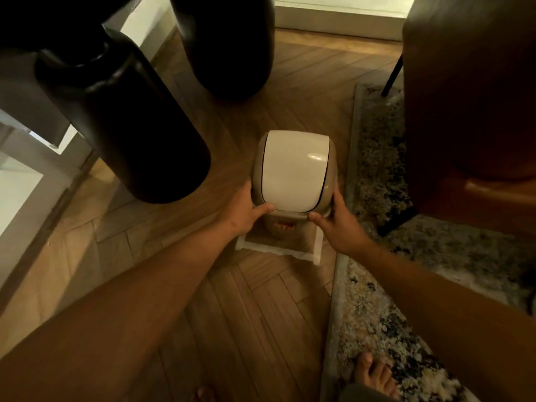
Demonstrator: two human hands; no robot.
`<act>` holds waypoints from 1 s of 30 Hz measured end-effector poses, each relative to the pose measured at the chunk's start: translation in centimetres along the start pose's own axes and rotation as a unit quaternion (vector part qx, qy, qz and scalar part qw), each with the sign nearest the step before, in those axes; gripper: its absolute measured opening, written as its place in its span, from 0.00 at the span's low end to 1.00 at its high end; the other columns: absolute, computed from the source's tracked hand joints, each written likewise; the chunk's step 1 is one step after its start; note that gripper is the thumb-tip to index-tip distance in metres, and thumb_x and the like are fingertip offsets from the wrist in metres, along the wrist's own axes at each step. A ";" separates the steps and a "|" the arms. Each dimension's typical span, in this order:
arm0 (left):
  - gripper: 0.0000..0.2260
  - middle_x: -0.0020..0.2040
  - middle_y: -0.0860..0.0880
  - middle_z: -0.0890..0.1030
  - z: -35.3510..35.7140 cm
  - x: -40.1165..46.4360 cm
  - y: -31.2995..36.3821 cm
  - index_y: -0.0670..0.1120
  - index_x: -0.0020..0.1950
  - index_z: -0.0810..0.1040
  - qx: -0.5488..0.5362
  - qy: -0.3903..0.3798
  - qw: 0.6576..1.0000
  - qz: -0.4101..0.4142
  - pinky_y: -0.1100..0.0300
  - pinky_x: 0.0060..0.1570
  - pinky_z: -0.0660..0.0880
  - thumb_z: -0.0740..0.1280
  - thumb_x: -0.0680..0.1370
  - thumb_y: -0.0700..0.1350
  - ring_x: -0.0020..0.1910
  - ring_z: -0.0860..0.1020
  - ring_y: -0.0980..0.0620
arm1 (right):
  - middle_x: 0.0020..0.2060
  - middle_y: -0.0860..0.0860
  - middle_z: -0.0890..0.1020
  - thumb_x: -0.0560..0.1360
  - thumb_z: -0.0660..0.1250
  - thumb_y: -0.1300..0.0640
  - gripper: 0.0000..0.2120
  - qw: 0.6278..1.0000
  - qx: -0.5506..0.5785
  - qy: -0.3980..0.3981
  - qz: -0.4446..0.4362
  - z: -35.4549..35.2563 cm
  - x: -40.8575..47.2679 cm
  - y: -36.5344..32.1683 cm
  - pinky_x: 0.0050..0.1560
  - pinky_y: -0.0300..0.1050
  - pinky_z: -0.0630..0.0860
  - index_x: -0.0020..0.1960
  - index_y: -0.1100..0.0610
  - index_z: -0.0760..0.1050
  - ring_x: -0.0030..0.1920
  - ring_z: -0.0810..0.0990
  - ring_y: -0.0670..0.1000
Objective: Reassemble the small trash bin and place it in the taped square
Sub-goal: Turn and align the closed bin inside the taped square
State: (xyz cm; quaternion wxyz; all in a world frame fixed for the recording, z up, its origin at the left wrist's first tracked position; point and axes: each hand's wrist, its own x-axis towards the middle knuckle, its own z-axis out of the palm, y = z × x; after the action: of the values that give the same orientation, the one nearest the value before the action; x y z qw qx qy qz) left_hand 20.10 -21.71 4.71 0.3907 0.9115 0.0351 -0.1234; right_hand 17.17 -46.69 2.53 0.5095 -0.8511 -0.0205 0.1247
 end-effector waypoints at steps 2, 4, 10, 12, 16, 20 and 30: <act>0.38 0.71 0.47 0.73 0.3 0.8 0.2 0.47 0.78 0.62 -0.005 -0.001 1.000 -0.010 0.60 0.59 0.69 0.75 0.73 0.54 0.62 0.77 0.49 | 0.79 0.45 0.65 0.79 0.71 0.53 0.47 1.000 -0.007 -0.015 -0.007 -1.1 1.5 -0.1 0.75 0.54 0.68 0.84 0.45 0.41 0.76 0.66 0.43; 0.38 0.71 0.48 0.74 0.5 1.5 0.8 0.48 0.78 0.62 -0.012 -0.003 1.000 -0.017 0.56 0.63 0.71 0.76 0.72 0.53 0.63 0.77 0.49 | 0.79 0.45 0.66 0.79 0.71 0.54 0.47 1.000 -0.015 -0.024 0.000 -2.1 2.5 -0.3 0.75 0.55 0.69 0.84 0.43 0.40 0.76 0.66 0.45; 0.38 0.72 0.48 0.73 0.3 4.0 1.9 0.49 0.77 0.63 -0.010 -0.004 1.000 -0.003 0.50 0.69 0.69 0.76 0.71 0.52 0.71 0.71 0.46 | 0.77 0.47 0.69 0.79 0.71 0.55 0.48 0.999 -0.029 -0.011 0.015 -2.8 4.3 -0.5 0.74 0.54 0.70 0.83 0.43 0.40 0.75 0.69 0.48; 0.38 0.72 0.48 0.73 0.3 4.6 1.7 0.49 0.77 0.63 -0.004 -0.005 1.000 0.001 0.48 0.70 0.68 0.77 0.71 0.53 0.72 0.71 0.46 | 0.77 0.48 0.69 0.77 0.72 0.52 0.49 0.999 -0.031 0.008 0.010 -2.7 4.4 -0.4 0.74 0.56 0.70 0.83 0.42 0.42 0.75 0.69 0.49; 0.37 0.73 0.48 0.73 0.3 4.8 1.4 0.49 0.77 0.64 -0.010 -0.004 1.000 0.010 0.50 0.70 0.67 0.76 0.72 0.52 0.73 0.70 0.46 | 0.75 0.49 0.72 0.69 0.72 0.39 0.51 0.999 -0.024 0.022 0.009 -2.5 5.0 0.6 0.70 0.59 0.73 0.82 0.37 0.45 0.73 0.72 0.52; 0.36 0.73 0.47 0.72 0.3 4.7 1.5 0.48 0.77 0.64 -0.019 -0.003 1.000 0.009 0.51 0.69 0.66 0.76 0.73 0.50 0.73 0.69 0.47 | 0.75 0.50 0.72 0.76 0.74 0.52 0.47 0.998 -0.035 0.038 0.023 -2.2 4.5 -0.3 0.72 0.52 0.71 0.84 0.45 0.47 0.73 0.71 0.51; 0.36 0.73 0.48 0.73 -0.1 3.1 1.2 0.49 0.76 0.66 -0.030 -0.022 0.999 0.003 0.51 0.70 0.67 0.77 0.72 0.47 0.72 0.70 0.47 | 0.72 0.49 0.76 0.75 0.75 0.49 0.46 0.995 -0.035 0.073 0.056 -0.9 2.1 0.1 0.70 0.52 0.73 0.83 0.44 0.49 0.72 0.74 0.53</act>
State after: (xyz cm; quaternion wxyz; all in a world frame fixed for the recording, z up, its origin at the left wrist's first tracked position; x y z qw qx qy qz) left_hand 23.27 -22.53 4.84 0.4191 0.8965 0.0274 -0.1409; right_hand 19.41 -47.13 2.47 0.4721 -0.8749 0.0600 0.0902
